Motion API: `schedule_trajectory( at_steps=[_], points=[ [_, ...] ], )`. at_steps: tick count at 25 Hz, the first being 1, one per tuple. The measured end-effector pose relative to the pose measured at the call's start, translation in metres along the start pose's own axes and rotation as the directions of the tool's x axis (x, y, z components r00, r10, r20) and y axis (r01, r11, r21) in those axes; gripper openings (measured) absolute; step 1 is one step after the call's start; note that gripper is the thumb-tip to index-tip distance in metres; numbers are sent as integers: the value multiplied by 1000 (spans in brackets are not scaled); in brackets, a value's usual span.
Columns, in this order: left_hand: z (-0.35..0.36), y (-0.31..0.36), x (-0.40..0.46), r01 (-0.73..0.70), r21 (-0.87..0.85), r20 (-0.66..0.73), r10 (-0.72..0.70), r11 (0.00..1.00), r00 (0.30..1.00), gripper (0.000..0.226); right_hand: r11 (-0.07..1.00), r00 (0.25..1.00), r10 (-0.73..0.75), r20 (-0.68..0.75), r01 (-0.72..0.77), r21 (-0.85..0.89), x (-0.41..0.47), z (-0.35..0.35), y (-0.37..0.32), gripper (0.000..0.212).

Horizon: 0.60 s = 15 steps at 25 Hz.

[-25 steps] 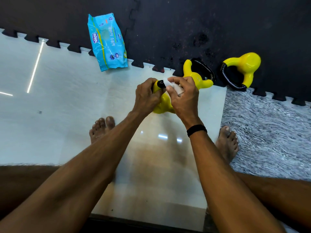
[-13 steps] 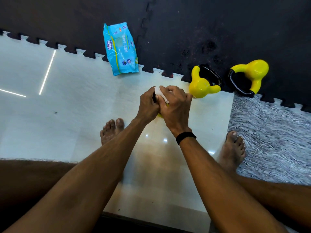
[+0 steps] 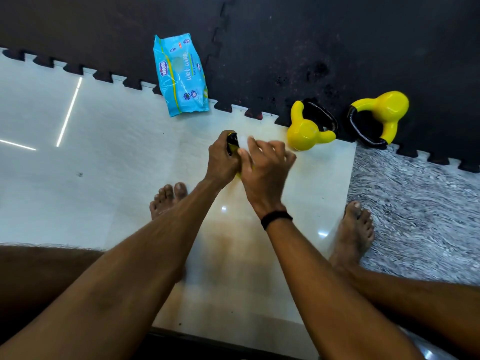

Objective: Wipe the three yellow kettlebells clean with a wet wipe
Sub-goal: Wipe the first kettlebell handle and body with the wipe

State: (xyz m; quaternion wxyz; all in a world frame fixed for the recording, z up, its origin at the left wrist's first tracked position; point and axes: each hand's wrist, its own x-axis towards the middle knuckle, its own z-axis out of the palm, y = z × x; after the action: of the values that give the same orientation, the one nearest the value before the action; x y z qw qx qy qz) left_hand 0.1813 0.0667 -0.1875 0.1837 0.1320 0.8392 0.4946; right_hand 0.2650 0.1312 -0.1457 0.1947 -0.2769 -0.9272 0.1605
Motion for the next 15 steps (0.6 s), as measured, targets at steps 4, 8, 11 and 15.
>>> schedule_trajectory(
  at_steps=[4,8,11,15],
  points=[
    [0,2,-3,4,-76,-35,-7,997,999,19,999,996,-34,79,34,1,26,12,-16,27],
    [1,2,-5,3,-59,-11,-4,998,1000,33,1000,998,-19,-68,20,12,-17,6,18,33],
    [2,4,-4,15,-76,-25,-17,997,1000,38,997,996,44,-73,-39,64,-38,7,27,34],
    [2,5,-4,33,-52,-5,-34,998,999,43,982,991,103,-88,-87,169,-50,10,31,37]
  ],
)
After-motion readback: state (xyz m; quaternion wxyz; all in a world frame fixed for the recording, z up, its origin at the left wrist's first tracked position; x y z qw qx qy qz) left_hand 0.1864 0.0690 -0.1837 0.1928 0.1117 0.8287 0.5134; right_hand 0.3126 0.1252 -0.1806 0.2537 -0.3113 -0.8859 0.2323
